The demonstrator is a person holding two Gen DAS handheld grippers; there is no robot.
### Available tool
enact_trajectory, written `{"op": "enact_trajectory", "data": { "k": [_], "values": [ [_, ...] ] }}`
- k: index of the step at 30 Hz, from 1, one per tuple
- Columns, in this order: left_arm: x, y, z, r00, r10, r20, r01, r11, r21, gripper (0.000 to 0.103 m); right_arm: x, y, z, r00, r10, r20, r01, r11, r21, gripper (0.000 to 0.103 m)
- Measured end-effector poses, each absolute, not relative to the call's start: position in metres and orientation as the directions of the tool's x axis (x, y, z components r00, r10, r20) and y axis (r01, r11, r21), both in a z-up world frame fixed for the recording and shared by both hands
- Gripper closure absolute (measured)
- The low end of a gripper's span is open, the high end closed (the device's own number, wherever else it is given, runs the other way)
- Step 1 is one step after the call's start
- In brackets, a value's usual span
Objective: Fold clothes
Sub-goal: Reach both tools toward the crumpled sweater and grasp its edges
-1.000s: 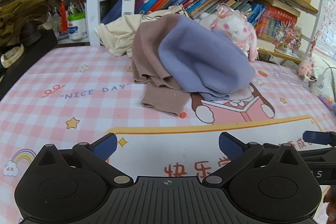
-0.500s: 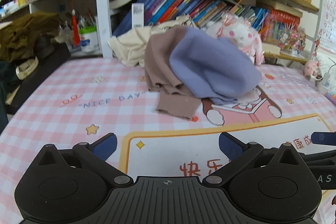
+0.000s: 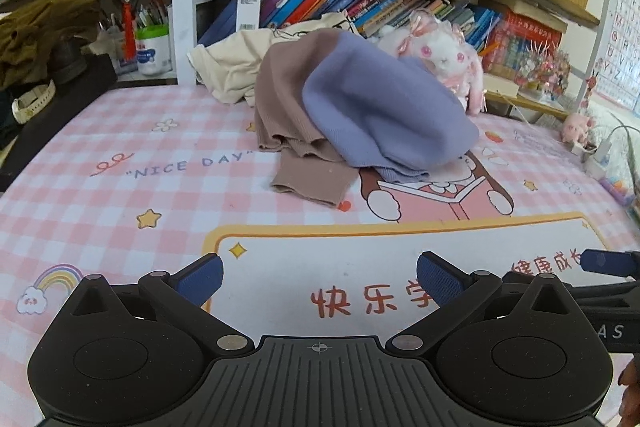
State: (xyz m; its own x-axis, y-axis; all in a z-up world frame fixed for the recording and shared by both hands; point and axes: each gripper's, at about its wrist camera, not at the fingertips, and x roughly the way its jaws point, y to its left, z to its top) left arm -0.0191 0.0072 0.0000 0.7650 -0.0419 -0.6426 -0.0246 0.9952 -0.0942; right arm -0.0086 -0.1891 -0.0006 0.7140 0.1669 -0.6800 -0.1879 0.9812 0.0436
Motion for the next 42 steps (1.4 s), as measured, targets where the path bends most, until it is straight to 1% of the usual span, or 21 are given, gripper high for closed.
{"op": "enact_trajectory", "data": {
  "k": [2, 6, 10, 13, 17, 21, 26, 29, 31, 36, 42],
  "values": [
    [-0.018, 0.002, 0.000, 0.764, -0.042, -0.644, -0.033, 0.994, -0.104, 0.000, -0.004, -0.193, -0.003, 0.708, 0.171, -0.685, -0.197, 0.980, 0.041, 0.000],
    [-0.012, -0.014, -0.002, 0.758, -0.004, -0.652, -0.082, 0.991, -0.102, 0.000, 0.009, -0.207, -0.006, 0.700, 0.196, -0.687, -0.238, 0.971, 0.035, 0.000],
    [-0.004, -0.036, -0.006, 0.723, 0.054, -0.689, -0.147, 0.986, -0.077, 0.000, 0.027, -0.233, -0.008, 0.690, 0.226, -0.688, -0.268, 0.962, 0.047, 0.000],
    [0.002, -0.053, -0.010, 0.693, 0.096, -0.714, -0.195, 0.979, -0.057, 0.000, 0.043, -0.256, -0.011, 0.679, 0.262, -0.685, -0.283, 0.955, 0.085, 0.000],
    [0.002, -0.074, -0.015, 0.675, 0.159, -0.720, -0.271, 0.962, -0.041, 0.000, 0.059, -0.281, -0.018, 0.649, 0.301, -0.698, -0.303, 0.945, 0.126, 0.000],
    [0.005, -0.101, -0.015, 0.670, 0.184, -0.719, -0.256, 0.967, 0.009, 0.000, 0.072, -0.303, -0.024, 0.627, 0.341, -0.700, -0.323, 0.932, 0.165, 0.000],
    [0.022, -0.134, -0.015, 0.674, 0.247, -0.696, -0.176, 0.969, 0.173, 0.000, 0.094, -0.327, -0.025, 0.604, 0.387, -0.696, -0.301, 0.920, 0.250, 0.000],
    [0.037, -0.149, -0.014, 0.696, 0.283, -0.660, -0.127, 0.953, 0.275, 0.000, 0.106, -0.338, -0.025, 0.583, 0.434, -0.687, -0.271, 0.901, 0.338, 0.000],
    [0.048, -0.155, -0.014, 0.711, 0.295, -0.638, -0.106, 0.942, 0.318, 0.000, 0.114, -0.344, -0.024, 0.568, 0.468, -0.677, -0.251, 0.882, 0.400, 0.000],
    [0.081, -0.168, -0.020, 0.756, 0.312, -0.576, -0.049, 0.904, 0.425, 0.000, 0.134, -0.360, -0.023, 0.533, 0.552, -0.641, -0.192, 0.817, 0.544, 0.000],
    [0.113, -0.192, -0.042, 0.795, 0.327, -0.511, 0.056, 0.799, 0.598, 0.000, 0.158, -0.380, -0.022, 0.498, 0.646, -0.579, -0.112, 0.710, 0.696, 0.001]
  ]
}}
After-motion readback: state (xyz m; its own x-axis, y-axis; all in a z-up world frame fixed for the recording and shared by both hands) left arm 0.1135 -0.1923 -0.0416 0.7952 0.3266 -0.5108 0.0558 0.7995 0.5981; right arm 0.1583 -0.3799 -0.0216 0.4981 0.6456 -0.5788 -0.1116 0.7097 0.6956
